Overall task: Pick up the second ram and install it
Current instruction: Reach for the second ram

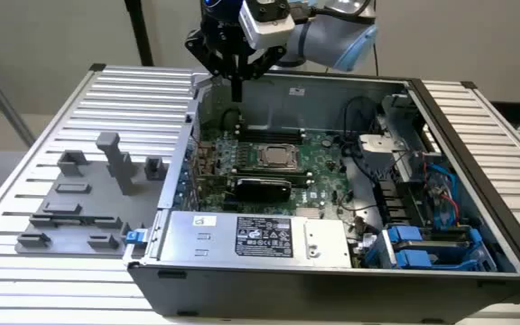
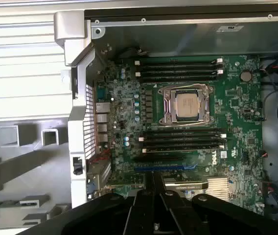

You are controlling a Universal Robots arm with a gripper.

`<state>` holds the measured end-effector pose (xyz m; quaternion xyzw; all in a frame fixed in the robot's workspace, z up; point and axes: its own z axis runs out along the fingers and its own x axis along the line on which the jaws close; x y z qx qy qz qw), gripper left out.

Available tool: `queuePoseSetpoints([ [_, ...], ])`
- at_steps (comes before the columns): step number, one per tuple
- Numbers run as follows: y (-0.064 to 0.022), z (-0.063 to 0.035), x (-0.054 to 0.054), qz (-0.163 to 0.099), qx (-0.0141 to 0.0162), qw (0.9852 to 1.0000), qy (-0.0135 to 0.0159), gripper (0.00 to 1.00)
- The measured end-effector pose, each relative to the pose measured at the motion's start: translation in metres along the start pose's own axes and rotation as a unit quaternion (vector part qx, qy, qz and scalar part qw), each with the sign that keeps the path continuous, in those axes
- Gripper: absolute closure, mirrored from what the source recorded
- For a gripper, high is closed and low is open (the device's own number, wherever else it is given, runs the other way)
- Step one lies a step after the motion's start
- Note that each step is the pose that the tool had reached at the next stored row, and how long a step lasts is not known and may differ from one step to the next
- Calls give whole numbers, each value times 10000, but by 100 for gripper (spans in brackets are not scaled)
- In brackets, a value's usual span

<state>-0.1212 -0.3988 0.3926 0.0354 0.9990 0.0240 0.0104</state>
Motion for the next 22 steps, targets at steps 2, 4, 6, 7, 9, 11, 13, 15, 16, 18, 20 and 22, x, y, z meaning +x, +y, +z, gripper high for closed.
queuePoseSetpoints([
  [2,0,0,0,0,0,10000,0,100],
  [4,0,0,0,0,0,10000,0,100],
  [6,0,0,0,0,0,10000,0,100],
  [7,0,0,0,0,0,10000,0,100],
  [9,0,0,0,0,0,10000,0,100],
  [11,0,0,0,0,0,10000,0,100],
  [13,0,0,0,0,0,10000,0,100],
  [15,-21,-3,27,1,1,10000,0,100],
  [16,-47,-3,64,0,0,10000,0,100],
  [18,-101,-8,141,0,0,10000,0,100],
  [20,-155,-12,223,0,0,10000,-2,100],
  [22,-210,-16,311,0,-1,10000,-5,100],
])
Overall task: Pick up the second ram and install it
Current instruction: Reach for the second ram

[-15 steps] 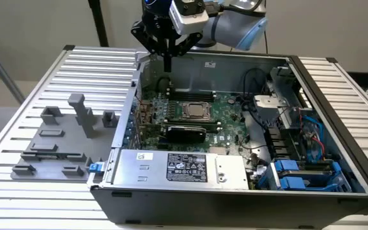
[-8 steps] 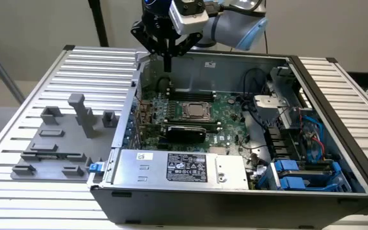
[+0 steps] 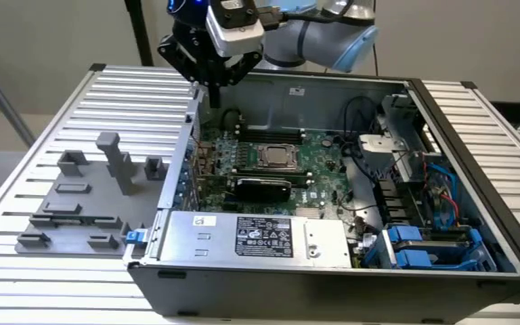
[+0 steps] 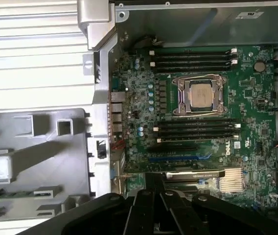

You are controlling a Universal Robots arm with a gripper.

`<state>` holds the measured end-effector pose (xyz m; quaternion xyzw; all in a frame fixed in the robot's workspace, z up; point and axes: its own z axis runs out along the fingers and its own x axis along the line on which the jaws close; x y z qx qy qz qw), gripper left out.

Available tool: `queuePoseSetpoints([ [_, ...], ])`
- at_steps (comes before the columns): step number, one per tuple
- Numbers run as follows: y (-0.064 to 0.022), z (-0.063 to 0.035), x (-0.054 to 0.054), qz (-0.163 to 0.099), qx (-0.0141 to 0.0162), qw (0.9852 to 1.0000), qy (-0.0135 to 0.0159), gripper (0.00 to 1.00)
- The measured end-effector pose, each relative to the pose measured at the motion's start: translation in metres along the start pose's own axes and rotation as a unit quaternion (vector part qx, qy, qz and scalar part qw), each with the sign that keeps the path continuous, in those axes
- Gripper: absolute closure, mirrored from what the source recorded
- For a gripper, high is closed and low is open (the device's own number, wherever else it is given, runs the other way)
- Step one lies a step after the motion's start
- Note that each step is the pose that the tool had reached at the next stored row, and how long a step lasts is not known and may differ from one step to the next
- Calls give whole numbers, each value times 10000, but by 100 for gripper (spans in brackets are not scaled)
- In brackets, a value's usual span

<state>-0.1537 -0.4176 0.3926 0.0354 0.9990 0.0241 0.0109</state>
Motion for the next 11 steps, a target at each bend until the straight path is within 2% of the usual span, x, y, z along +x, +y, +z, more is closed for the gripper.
queuePoseSetpoints([
  [5,-125,-11,216,0,-1,10000,-14,100],
  [11,-232,-21,485,-2,-2,10000,-36,100],
])
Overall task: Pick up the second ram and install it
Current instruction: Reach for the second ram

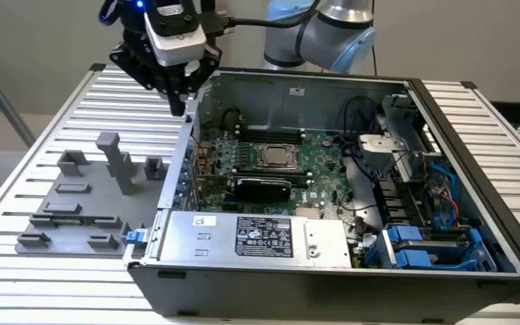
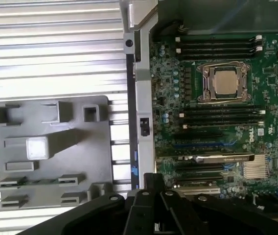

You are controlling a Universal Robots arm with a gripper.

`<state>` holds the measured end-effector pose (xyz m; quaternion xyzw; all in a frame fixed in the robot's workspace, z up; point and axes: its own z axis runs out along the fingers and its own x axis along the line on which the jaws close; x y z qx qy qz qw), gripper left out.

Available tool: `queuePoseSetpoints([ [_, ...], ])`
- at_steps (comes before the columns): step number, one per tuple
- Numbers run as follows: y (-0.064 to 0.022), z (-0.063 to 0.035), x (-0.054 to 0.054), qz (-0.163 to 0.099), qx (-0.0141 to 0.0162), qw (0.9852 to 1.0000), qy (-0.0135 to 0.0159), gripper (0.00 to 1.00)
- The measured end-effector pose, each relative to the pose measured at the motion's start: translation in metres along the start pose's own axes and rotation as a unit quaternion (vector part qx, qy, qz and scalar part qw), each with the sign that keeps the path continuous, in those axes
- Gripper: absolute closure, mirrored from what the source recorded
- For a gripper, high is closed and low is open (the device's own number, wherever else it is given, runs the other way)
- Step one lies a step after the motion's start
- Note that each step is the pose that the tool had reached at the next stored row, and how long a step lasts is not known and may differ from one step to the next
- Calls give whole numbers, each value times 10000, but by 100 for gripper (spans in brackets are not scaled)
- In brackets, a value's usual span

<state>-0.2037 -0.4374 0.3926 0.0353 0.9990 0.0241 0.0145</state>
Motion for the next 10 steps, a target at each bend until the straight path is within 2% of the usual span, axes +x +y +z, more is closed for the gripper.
queuePoseSetpoints([
  [10,-123,-5,447,-1,-2,10000,-18,100],
])
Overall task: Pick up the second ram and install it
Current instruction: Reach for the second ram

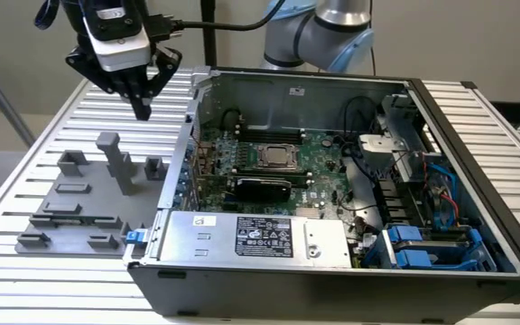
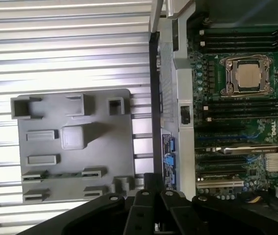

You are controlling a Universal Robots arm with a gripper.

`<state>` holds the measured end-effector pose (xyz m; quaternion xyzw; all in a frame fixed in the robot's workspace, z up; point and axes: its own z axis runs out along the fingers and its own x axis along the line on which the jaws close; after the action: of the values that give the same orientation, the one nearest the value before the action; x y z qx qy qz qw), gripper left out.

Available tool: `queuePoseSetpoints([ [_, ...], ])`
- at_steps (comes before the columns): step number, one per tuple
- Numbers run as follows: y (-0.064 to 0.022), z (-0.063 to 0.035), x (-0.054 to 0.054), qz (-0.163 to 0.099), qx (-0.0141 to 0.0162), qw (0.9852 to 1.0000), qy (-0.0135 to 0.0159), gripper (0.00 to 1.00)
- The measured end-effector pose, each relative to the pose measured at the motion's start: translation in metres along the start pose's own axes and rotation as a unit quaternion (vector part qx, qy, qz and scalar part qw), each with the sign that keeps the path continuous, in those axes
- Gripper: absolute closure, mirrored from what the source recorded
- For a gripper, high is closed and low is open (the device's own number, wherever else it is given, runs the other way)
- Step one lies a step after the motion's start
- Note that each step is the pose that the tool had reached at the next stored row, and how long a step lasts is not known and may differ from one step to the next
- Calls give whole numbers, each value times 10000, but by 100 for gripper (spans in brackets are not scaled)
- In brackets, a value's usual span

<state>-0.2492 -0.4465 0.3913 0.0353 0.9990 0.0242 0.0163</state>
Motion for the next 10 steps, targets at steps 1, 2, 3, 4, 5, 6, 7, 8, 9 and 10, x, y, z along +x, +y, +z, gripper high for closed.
queuePoseSetpoints([
  [1,-10,1,45,0,0,10000,0,100],
  [2,-20,2,89,0,0,10000,-1,100],
  [3,-30,3,133,-1,0,10000,-1,100],
  [4,-41,4,179,0,0,10000,-1,100],
  [5,-50,6,222,0,0,10000,-2,100],
  [6,-61,7,267,0,0,10000,-2,100],
  [7,-72,10,311,0,0,10000,-2,100],
  [8,-84,13,357,0,0,10000,-2,100],
  [9,-97,17,404,-1,0,10000,-2,100],
  [10,-108,21,448,-1,0,10000,-2,100],
])
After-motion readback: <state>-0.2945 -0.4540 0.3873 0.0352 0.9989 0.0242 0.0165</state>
